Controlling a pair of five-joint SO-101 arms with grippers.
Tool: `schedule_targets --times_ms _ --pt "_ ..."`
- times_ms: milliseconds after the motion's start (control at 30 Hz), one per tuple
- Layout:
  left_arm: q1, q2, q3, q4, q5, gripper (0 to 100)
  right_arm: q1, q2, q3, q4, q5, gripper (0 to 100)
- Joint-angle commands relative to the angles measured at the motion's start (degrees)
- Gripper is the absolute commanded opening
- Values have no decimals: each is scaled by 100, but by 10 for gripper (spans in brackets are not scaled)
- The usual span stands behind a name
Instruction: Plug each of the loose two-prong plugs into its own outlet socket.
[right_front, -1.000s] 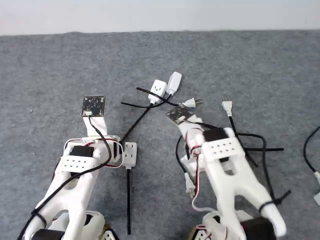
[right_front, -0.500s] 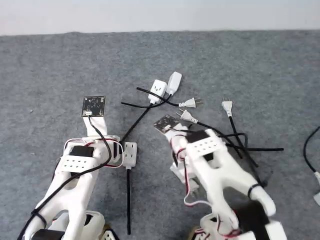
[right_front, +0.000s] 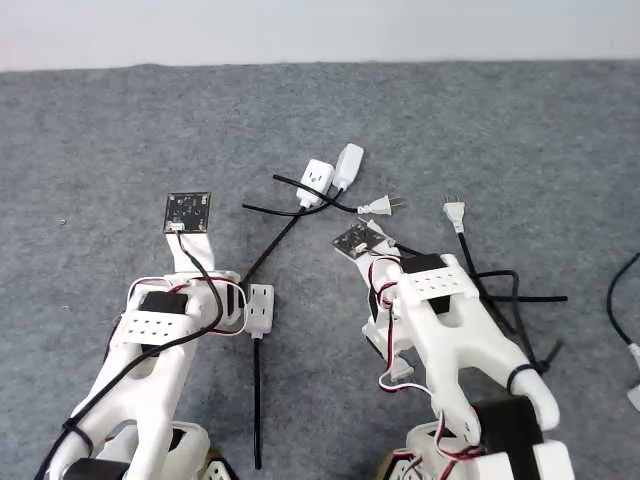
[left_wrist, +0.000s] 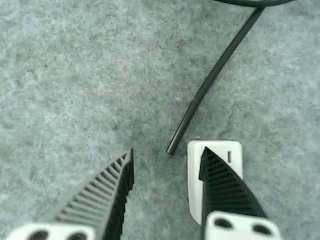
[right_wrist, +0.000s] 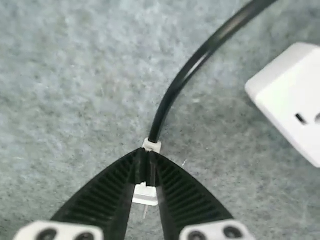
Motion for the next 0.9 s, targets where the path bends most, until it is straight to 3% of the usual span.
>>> schedule_targets --times_ms 0,200,700,867 --pt "-53 9 -233 -114 -79 203 -66 31 -18 -66 70 17" --pt "-53 9 -233 -114 -79 203 -365 31 79 -66 44 93" --pt "-53 9 -233 -114 -79 203 -418 -13 202 -75 35 95" --pt "-53 9 -233 -114 -79 203 -48 -22 202 -207 35 95"
